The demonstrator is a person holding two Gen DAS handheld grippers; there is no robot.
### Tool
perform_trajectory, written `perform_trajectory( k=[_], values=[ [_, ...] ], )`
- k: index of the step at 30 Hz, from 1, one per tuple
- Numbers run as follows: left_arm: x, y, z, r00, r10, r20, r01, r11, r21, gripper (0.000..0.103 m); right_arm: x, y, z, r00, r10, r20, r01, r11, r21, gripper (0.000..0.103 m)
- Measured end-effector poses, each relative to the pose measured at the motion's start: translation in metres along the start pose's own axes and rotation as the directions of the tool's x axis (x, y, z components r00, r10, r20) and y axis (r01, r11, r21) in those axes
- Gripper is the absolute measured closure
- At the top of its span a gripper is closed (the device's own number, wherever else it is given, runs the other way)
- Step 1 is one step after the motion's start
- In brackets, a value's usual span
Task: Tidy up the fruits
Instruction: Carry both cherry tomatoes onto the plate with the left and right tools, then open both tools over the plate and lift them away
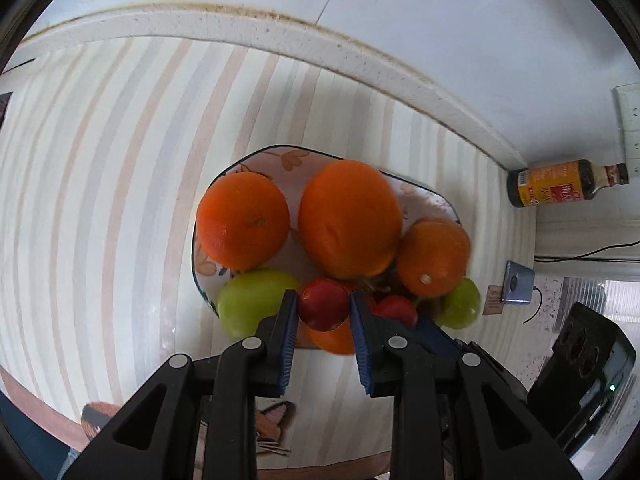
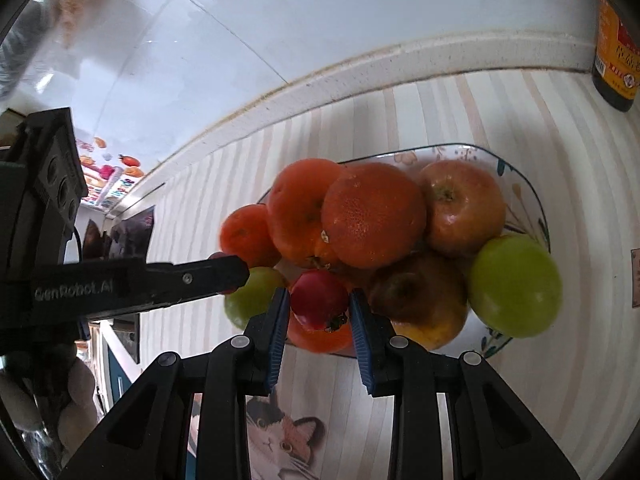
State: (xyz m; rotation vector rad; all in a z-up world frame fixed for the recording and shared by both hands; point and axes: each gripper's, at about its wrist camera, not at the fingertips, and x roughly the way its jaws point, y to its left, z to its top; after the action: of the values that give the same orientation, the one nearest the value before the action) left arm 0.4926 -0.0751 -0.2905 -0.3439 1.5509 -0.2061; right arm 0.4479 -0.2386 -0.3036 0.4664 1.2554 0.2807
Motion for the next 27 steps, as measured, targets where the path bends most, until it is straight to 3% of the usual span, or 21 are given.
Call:
perform_trajectory(
  k=[5,7,9,13,16,21,27],
  values=[
    [0.005,0.001,0.006,1.000,0.010,-0.019,-0.010,1.000,-0.001,0.079,0.001,0.002,0.001,0.999,-0.024,0.024,0.024,0.999,0.028,0.065],
    [0.002,-0.002,0.005,1.000,0.013,-0.017,-0.013,1.000,0.017,0.075,-0.006,0.003,-0.001,0.999,-0.023,0.044,0.021,0.999,0.042,0.032],
    [-0.001,-0.005,0.004,0.999,0.034,-0.010,-0.034,0.999,0.040,0.067,-0.014,0.003,-0.002,0.998,-0.033,0.058,0.029,0.998,0.058,0.021],
    [-0.018,-0.005,-0.003,0.997,0.069,0.038,-0.073,0.993,0.093,0.026,-0.036,0.004,-0.009,0.995,-0.063,0.083,0.056,0.995,0.081,0.019],
    [-0.034,-0.003,-0.015,0.989,0.114,0.089,-0.125,0.984,0.130,0.011,-0.054,0.010,-0.017,0.980,-0.177,0.093,0.172,0.983,0.058,0.008],
    [-0.058,0.002,-0.046,0.955,0.214,0.204,-0.252,0.950,0.185,0.011,-0.076,0.019,-0.031,0.930,-0.349,0.118,0.349,0.937,0.021,0.006],
    [-0.080,0.008,-0.086,0.925,0.241,0.295,-0.307,0.929,0.205,0.010,-0.106,0.037,-0.054,0.892,-0.417,0.174,0.418,0.908,0.033,0.005]
  ],
)
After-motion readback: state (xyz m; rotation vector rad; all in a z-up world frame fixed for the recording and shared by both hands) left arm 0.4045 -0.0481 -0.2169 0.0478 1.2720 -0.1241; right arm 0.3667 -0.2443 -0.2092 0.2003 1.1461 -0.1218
